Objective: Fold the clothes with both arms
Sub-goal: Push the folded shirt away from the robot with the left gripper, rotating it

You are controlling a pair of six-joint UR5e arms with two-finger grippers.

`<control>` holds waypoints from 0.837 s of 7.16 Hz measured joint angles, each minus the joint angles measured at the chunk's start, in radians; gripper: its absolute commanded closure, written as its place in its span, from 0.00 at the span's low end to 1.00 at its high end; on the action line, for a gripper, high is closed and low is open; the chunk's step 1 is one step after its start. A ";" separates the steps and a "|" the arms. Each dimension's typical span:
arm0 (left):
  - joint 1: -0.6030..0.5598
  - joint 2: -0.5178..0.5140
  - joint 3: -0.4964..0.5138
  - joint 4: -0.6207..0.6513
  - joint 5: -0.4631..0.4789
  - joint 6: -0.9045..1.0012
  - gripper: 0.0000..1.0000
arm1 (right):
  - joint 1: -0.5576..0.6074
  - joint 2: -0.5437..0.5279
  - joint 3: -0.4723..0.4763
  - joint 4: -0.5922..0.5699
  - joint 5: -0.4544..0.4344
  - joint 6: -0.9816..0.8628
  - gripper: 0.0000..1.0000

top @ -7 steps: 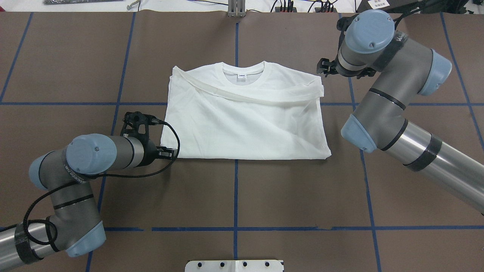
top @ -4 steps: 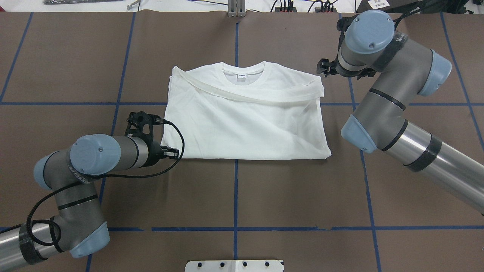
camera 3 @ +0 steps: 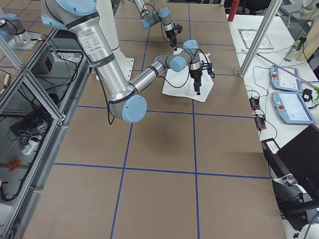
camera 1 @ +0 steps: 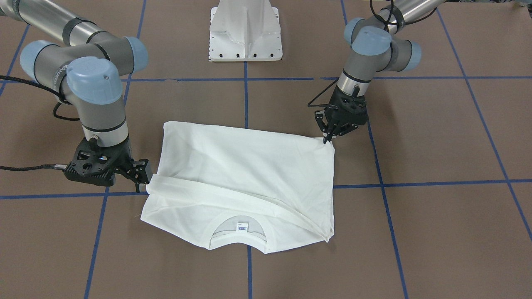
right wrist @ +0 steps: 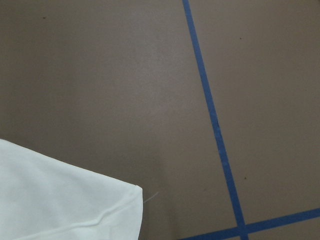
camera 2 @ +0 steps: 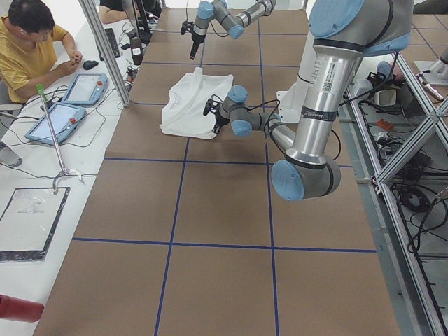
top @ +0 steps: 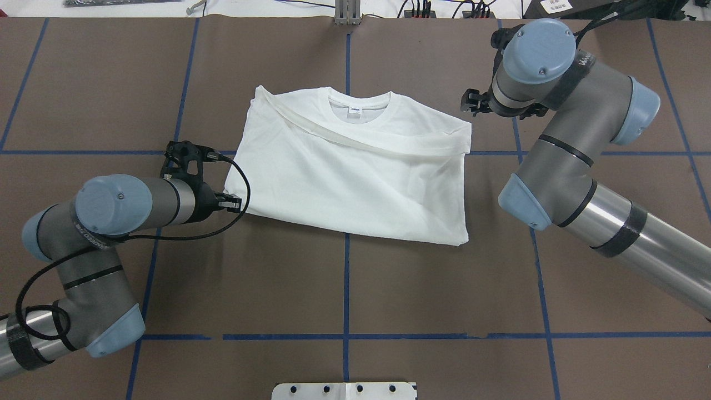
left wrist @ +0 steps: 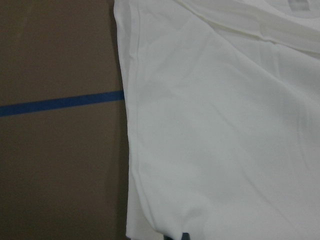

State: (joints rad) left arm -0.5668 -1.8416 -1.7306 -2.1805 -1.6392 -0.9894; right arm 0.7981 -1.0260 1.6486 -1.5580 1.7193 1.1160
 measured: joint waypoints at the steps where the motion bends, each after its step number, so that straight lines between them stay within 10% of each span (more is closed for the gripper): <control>1: -0.059 0.011 0.024 -0.002 0.000 0.080 1.00 | -0.017 0.005 0.012 0.000 -0.001 0.029 0.00; 6: -0.316 -0.325 0.606 -0.131 0.006 0.329 1.00 | -0.077 0.015 0.069 -0.002 -0.007 0.132 0.00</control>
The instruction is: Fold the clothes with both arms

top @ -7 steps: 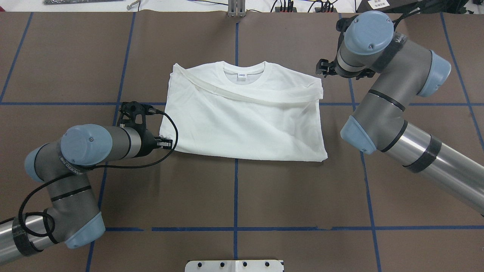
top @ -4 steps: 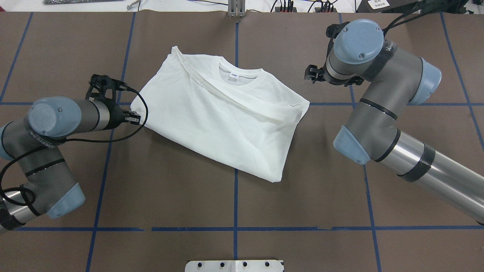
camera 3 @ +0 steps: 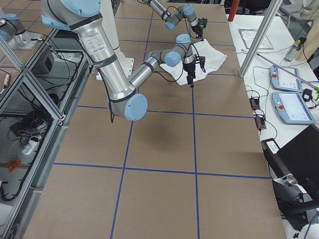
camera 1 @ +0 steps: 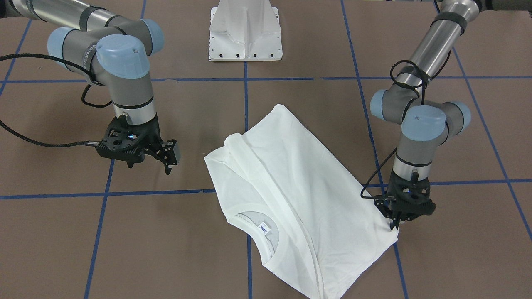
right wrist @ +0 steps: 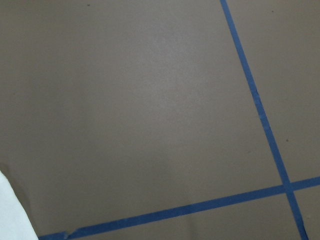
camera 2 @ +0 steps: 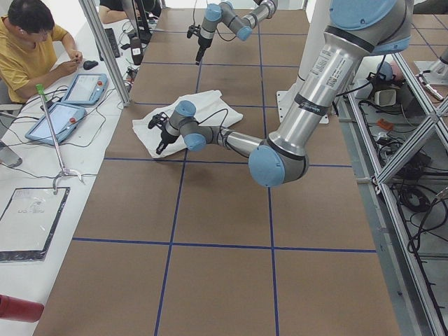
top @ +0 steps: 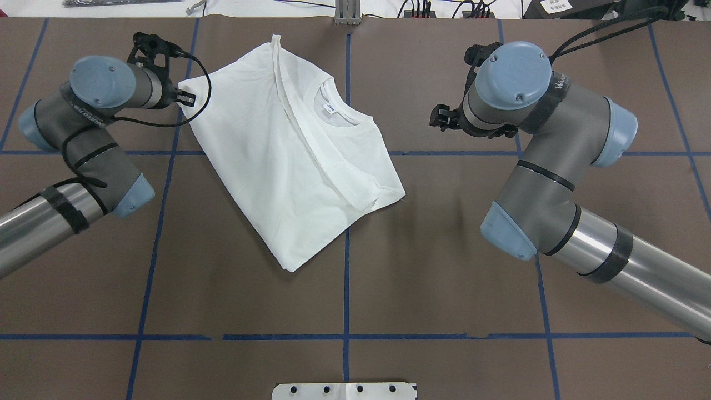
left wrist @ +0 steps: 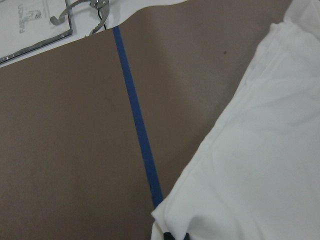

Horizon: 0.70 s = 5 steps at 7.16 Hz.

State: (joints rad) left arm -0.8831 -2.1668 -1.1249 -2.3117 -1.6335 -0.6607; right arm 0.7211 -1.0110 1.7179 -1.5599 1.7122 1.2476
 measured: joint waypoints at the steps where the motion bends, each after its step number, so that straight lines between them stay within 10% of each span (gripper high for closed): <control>1: -0.040 -0.050 0.075 -0.012 0.011 0.061 0.01 | -0.009 0.000 0.008 0.000 -0.001 0.020 0.00; 5: -0.104 -0.031 0.025 -0.031 -0.055 0.216 0.00 | -0.110 0.083 -0.016 -0.007 -0.058 0.337 0.04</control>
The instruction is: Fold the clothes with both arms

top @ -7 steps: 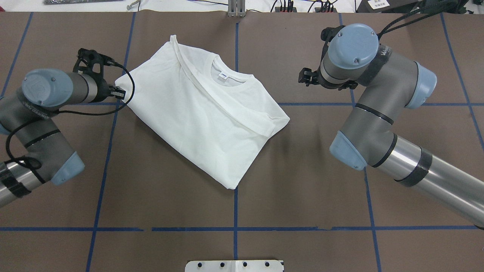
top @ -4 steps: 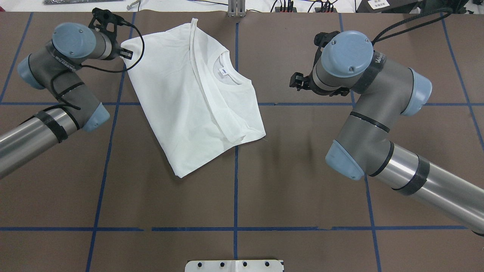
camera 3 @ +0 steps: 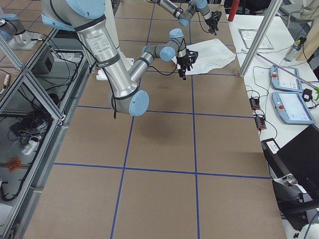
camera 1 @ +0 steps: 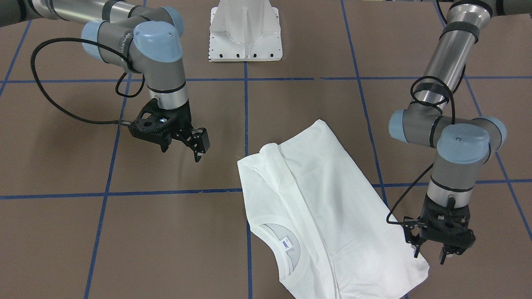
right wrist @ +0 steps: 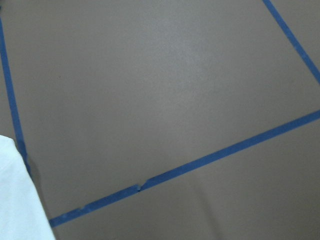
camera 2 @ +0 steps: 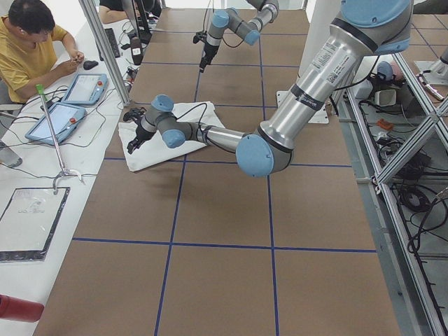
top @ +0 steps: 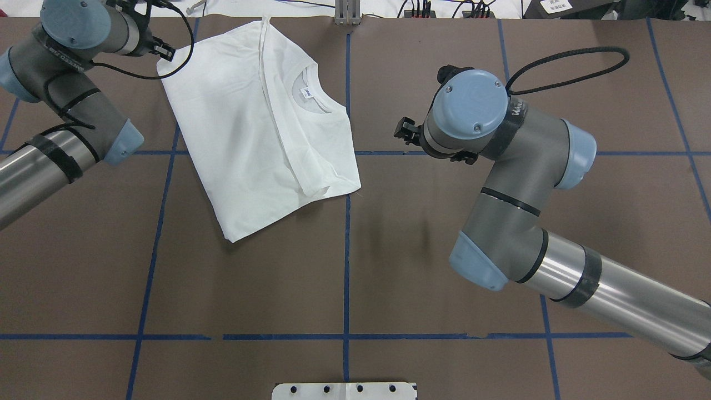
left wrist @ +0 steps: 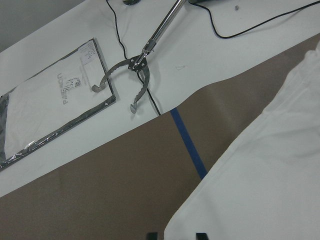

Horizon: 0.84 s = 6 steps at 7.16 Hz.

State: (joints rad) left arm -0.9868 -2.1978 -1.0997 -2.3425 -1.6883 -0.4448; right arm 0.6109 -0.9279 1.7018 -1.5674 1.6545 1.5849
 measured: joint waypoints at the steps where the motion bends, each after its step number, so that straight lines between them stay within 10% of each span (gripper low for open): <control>1: 0.004 0.033 -0.048 -0.012 -0.015 -0.002 0.00 | -0.029 0.059 -0.057 0.001 -0.035 0.125 0.05; 6: 0.031 0.105 -0.154 -0.023 -0.025 -0.071 0.00 | -0.112 0.287 -0.451 0.160 -0.124 0.361 0.25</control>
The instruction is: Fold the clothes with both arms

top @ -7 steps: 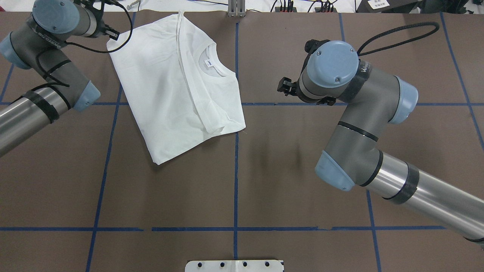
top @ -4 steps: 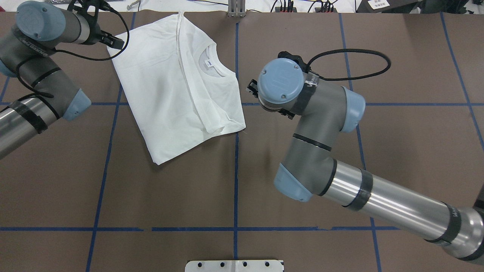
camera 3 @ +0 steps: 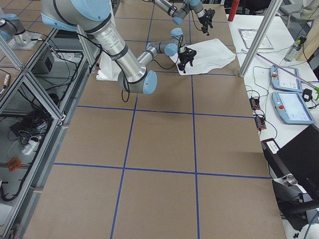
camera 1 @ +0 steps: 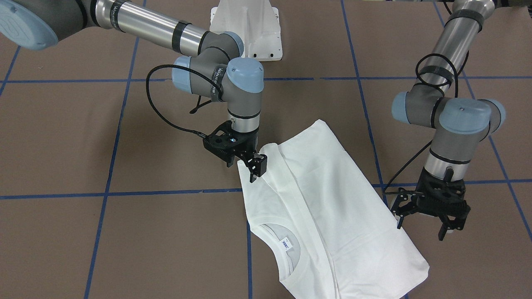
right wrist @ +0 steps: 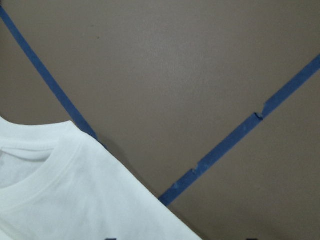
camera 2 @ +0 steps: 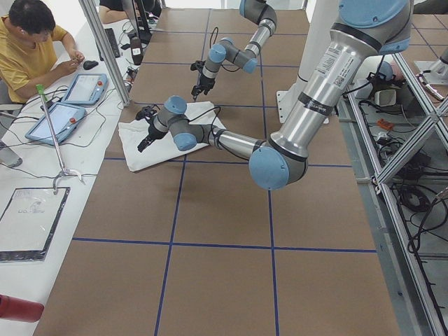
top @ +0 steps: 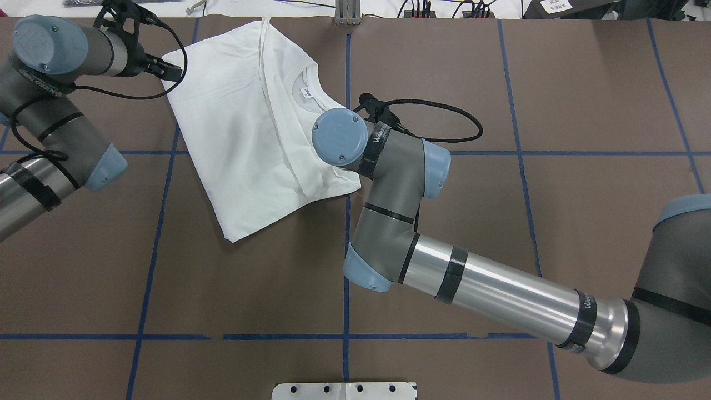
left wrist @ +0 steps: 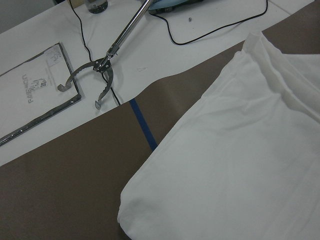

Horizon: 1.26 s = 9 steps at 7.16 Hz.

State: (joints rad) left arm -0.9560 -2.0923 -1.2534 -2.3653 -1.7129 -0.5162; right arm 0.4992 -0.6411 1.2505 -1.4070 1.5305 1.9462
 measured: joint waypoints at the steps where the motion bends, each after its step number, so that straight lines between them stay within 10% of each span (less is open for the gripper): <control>1: 0.012 0.001 -0.005 0.000 0.000 -0.020 0.00 | -0.022 0.002 -0.007 0.002 -0.009 0.010 0.27; 5: 0.023 0.018 -0.008 -0.021 -0.001 -0.033 0.00 | -0.049 0.000 -0.019 -0.031 -0.028 0.002 0.39; 7: 0.023 0.028 -0.009 -0.032 -0.001 -0.033 0.00 | -0.050 0.001 -0.020 -0.048 -0.028 -0.012 1.00; 9: 0.023 0.040 -0.009 -0.053 -0.001 -0.033 0.00 | -0.050 0.006 -0.018 -0.052 -0.028 -0.010 1.00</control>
State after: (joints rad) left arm -0.9327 -2.0518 -1.2622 -2.4186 -1.7135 -0.5495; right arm 0.4495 -0.6349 1.2321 -1.4593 1.5021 1.9358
